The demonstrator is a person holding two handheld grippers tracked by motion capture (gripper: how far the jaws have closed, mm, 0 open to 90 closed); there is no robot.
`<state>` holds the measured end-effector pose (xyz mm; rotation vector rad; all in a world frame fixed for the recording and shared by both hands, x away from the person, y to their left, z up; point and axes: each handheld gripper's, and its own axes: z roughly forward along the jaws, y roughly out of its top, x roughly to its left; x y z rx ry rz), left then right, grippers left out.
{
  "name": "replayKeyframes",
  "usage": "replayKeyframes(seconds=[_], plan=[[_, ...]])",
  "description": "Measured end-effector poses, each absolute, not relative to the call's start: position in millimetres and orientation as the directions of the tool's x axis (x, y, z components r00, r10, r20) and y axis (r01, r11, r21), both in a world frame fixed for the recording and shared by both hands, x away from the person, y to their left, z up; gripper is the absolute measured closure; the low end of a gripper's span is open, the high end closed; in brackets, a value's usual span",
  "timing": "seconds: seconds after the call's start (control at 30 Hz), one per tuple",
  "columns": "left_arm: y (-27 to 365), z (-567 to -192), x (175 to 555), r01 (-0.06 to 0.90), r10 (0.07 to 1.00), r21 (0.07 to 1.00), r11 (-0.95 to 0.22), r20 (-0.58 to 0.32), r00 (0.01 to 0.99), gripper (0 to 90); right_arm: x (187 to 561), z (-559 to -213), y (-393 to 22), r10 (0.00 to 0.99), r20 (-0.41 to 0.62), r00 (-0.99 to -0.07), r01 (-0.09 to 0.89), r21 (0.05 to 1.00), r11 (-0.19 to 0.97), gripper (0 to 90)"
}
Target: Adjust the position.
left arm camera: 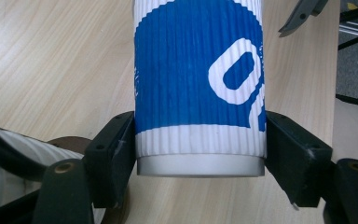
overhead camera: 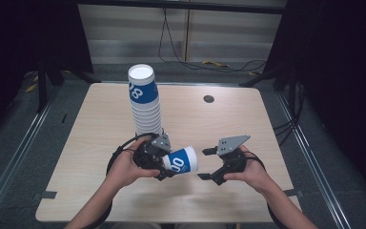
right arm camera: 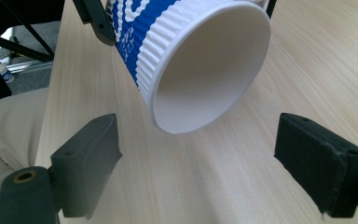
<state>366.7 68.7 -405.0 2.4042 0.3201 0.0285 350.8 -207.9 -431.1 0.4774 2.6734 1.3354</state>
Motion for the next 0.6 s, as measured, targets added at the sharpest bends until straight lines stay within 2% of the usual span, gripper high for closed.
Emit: replayKeyframes(seconds=[0.6], plan=[[68.0, -405.2, 367.2, 0.219, 0.207, 0.691, -0.688, -0.102, 0.973, 29.6, 352.2, -431.2, -203.0, 0.316, 0.050, -0.948, 0.218, 0.824, 0.523, 13.2]])
